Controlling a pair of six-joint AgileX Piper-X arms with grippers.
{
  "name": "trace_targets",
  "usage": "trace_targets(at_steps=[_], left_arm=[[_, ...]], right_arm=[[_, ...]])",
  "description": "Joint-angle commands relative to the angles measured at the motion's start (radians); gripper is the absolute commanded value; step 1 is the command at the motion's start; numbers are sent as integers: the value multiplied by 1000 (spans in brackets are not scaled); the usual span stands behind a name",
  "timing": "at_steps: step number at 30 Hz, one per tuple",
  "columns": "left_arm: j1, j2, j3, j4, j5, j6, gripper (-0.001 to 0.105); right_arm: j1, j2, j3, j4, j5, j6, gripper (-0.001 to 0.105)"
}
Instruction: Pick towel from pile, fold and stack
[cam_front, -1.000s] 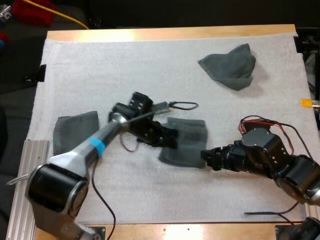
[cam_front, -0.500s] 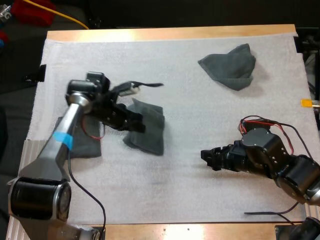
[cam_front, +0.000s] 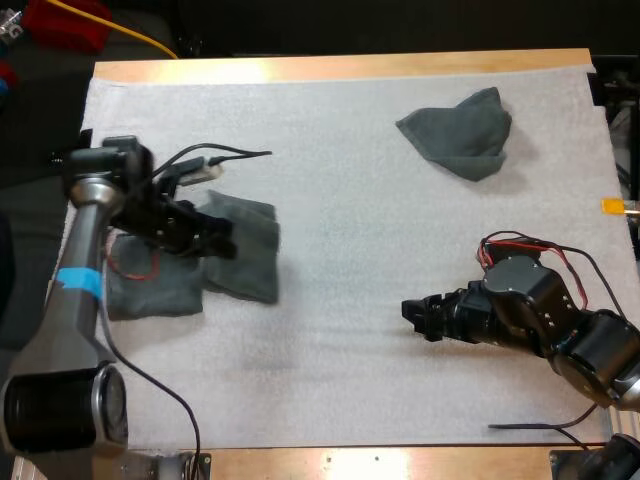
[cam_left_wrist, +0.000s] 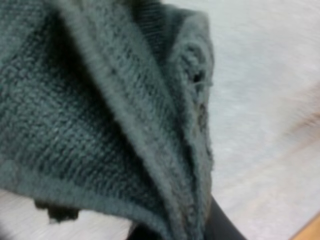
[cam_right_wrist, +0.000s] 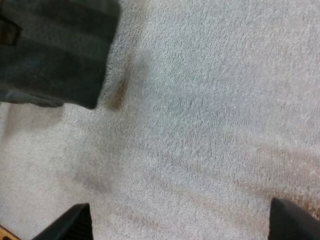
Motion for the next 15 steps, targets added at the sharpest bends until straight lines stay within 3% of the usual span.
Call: trace_targets(at_steps=[1, 7, 15], left_arm=[[10, -16, -8, 11, -18, 10, 1], [127, -38, -8, 11, -38, -6, 1], [172, -38, -8, 17, -193, -19, 1]], right_arm=[[2, -7, -6, 8, 6, -13, 69], [2, -7, -6, 8, 6, -13, 69], [2, -7, -6, 8, 6, -13, 69]])
